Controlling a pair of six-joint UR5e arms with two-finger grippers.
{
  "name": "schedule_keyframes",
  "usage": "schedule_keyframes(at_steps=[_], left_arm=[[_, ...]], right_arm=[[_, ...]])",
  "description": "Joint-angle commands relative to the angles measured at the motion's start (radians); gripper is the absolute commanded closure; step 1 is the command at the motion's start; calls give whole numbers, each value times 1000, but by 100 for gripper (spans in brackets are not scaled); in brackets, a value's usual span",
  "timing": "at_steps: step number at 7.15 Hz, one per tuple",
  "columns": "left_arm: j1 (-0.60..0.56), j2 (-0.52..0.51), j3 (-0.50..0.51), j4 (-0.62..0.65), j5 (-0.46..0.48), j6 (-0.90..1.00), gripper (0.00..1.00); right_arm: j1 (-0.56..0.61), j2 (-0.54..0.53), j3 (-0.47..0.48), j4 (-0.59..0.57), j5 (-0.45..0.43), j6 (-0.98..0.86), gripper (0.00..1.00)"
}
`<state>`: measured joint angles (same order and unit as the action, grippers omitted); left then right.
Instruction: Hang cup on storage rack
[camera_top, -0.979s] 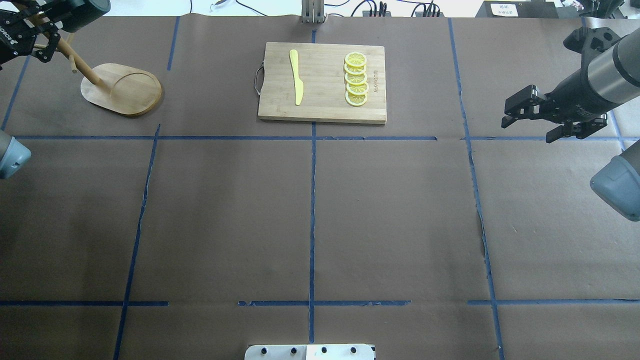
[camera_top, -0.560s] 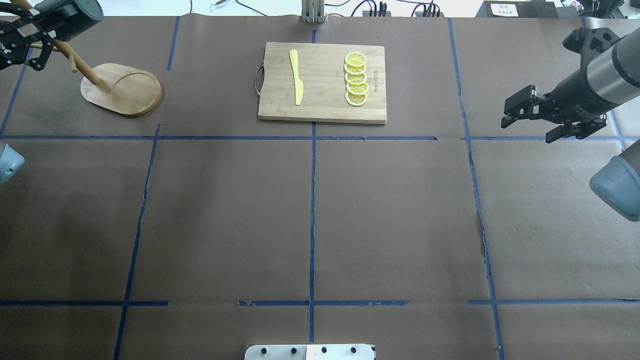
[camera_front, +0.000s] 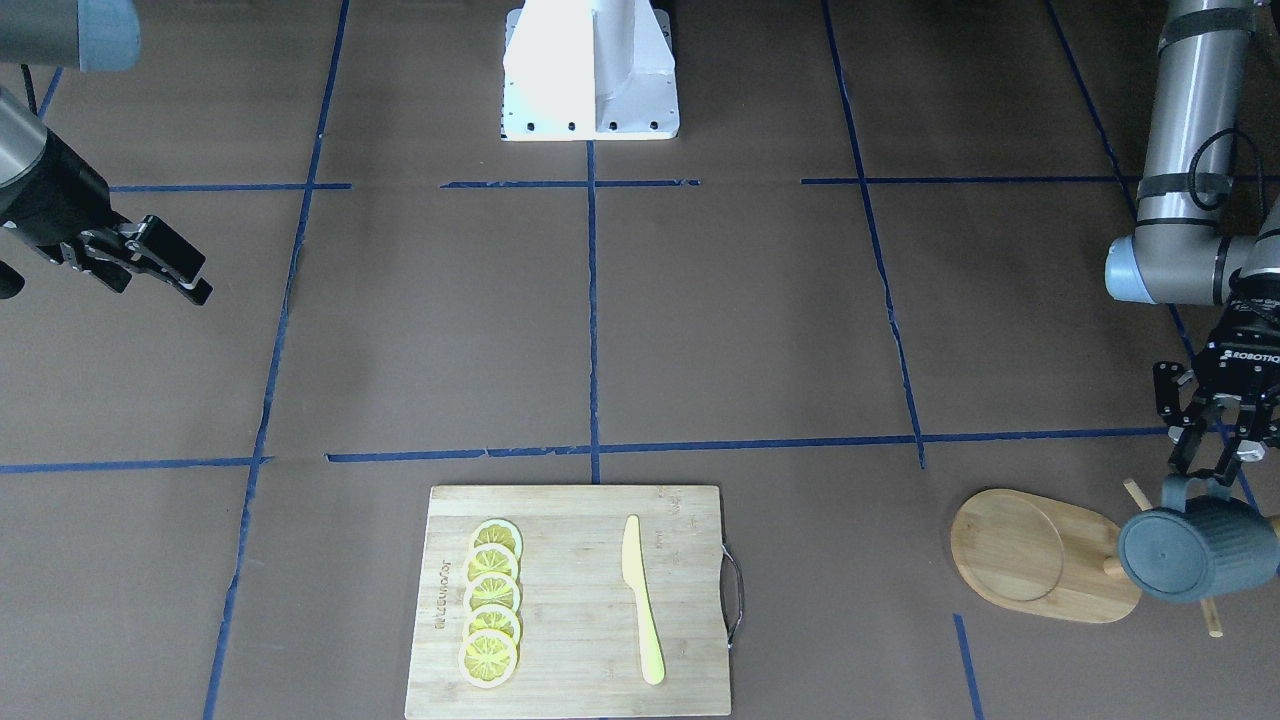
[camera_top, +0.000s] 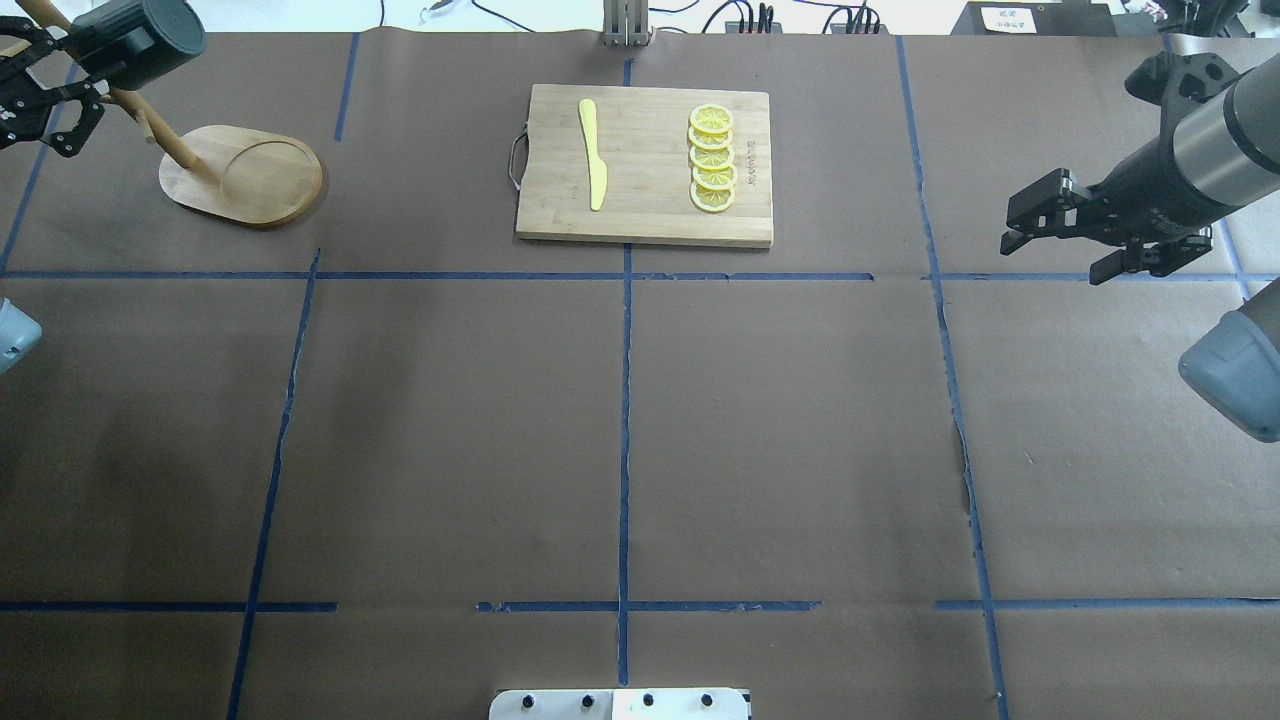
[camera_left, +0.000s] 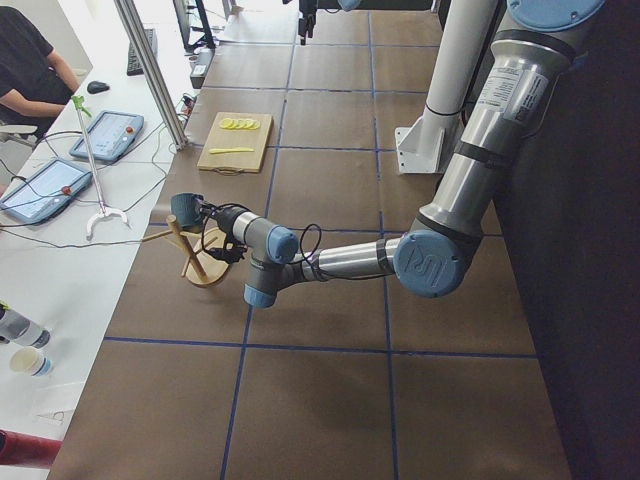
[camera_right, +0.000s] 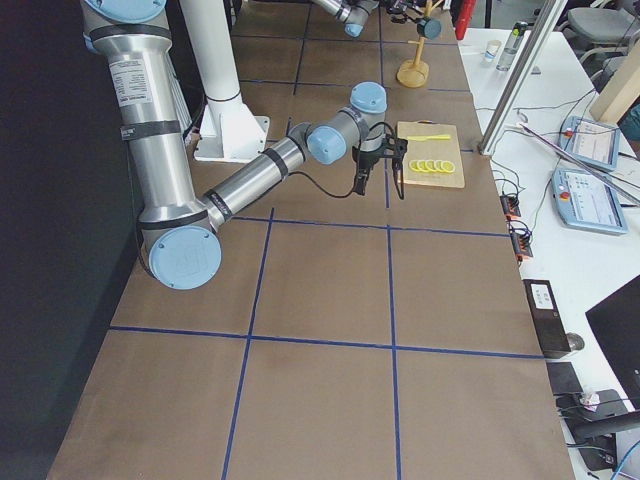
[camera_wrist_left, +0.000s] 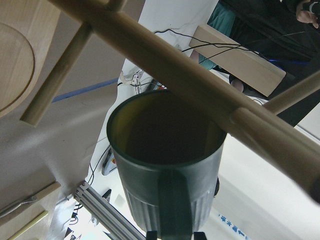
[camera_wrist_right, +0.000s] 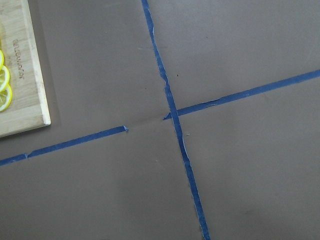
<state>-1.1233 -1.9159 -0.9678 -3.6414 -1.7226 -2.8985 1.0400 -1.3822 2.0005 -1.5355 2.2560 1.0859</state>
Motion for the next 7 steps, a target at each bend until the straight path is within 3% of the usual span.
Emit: schedule_keyframes(at_steps=[1,3,5,7], left_arm=[[0,3,9,-2,0,2,0],[0,42,3,-57,-3,104,0],[-3,77,-5,-97,-20,358,0],[-3,119,0,-88,-44,751,0]], right_arm=[[0,2,1,0,1,0,0],[0,2,0,0,2,0,0],[0,2,-2,0,2,-1,0],[0,2,6,0,5,0,0]])
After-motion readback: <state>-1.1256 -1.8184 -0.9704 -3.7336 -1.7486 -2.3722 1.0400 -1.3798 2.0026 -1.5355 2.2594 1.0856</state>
